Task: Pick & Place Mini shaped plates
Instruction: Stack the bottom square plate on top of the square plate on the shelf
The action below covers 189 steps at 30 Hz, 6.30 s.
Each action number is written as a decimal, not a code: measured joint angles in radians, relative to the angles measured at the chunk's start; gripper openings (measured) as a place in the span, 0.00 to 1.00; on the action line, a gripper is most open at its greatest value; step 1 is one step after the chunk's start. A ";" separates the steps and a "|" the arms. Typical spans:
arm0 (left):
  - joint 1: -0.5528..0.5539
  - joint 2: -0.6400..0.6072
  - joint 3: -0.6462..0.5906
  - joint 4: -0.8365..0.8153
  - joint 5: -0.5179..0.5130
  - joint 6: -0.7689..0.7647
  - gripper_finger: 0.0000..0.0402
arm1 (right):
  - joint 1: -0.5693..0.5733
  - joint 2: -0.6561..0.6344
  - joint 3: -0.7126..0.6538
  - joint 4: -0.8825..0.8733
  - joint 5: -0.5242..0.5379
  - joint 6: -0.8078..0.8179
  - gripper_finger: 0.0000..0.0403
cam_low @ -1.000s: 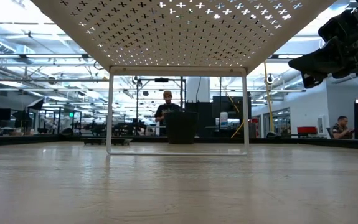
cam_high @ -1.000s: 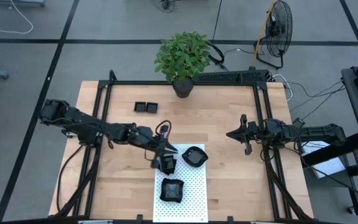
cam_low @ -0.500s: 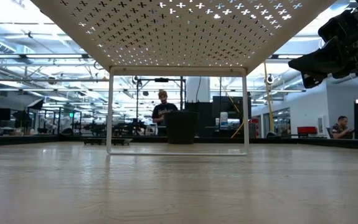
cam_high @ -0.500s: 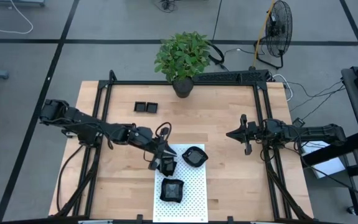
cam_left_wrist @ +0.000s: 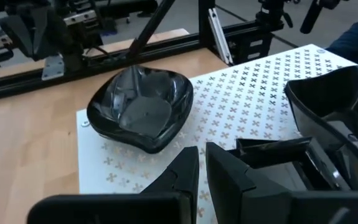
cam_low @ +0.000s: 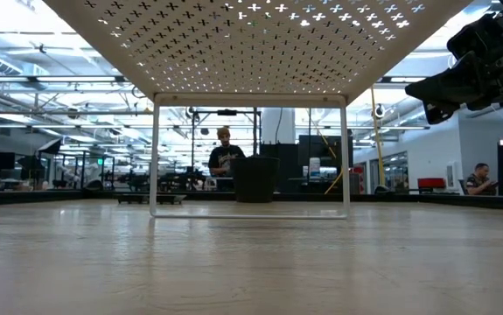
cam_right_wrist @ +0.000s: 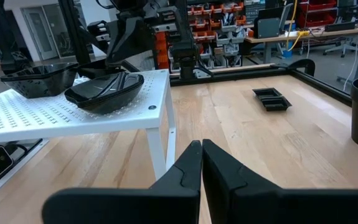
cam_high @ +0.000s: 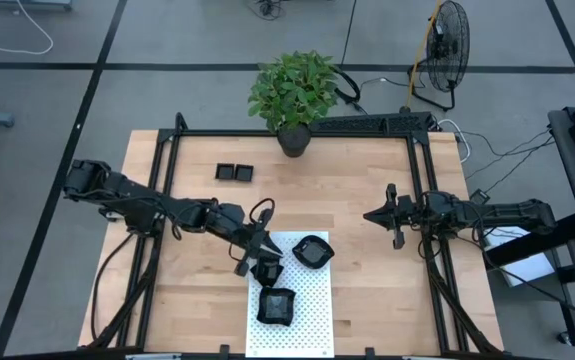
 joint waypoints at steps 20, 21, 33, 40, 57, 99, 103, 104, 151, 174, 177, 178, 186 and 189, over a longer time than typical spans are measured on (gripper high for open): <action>-0.010 -0.016 0.000 -0.004 0.045 0.011 0.09 | 0.000 0.000 0.000 0.000 0.000 0.000 0.00; -0.017 -0.030 -0.001 -0.014 0.028 0.010 0.09 | 0.000 0.000 0.000 0.000 0.000 0.000 0.00; -0.193 -0.081 -0.002 -0.150 -0.310 0.045 0.09 | 0.000 0.000 0.000 0.000 0.000 0.000 0.00; -0.277 -0.197 -0.002 -0.226 -0.557 -0.176 0.10 | 0.000 0.000 0.000 0.000 0.000 0.000 0.00; -0.261 -0.201 0.000 -0.411 -0.455 -0.665 0.57 | 0.000 0.000 0.000 0.000 0.000 0.000 0.00; -0.225 -0.169 -0.002 -0.413 -0.398 -0.722 0.37 | 0.000 0.000 0.000 0.000 0.000 0.000 0.00; -0.212 -0.141 0.000 -0.400 -0.392 -0.726 0.37 | 0.000 0.000 0.000 0.000 0.000 0.000 0.00; -0.209 -0.141 -0.001 -0.397 -0.390 -0.728 0.37 | 0.000 0.000 0.000 0.000 0.000 0.000 0.00; 0.270 -0.262 0.121 -0.628 -0.288 -0.238 0.38 | 0.000 0.000 0.000 0.000 0.000 0.000 0.00; 0.693 -0.043 -0.058 -0.343 0.015 0.143 0.51 | 0.000 0.000 0.000 0.000 0.000 0.000 0.00; 0.716 -0.043 -0.109 -0.251 0.051 0.149 0.49 | 0.000 0.000 0.000 0.000 0.000 0.000 0.00; 0.717 -0.043 -0.122 -0.233 0.047 0.158 0.49 | 0.000 0.000 0.000 0.000 0.000 0.000 0.00; 0.695 0.007 -0.182 -0.164 0.063 0.195 0.52 | 0.000 0.000 0.000 0.000 0.000 0.000 0.00; 0.680 0.087 -0.186 -0.102 0.081 0.204 0.53 | 0.000 0.000 0.000 0.000 0.000 0.000 0.00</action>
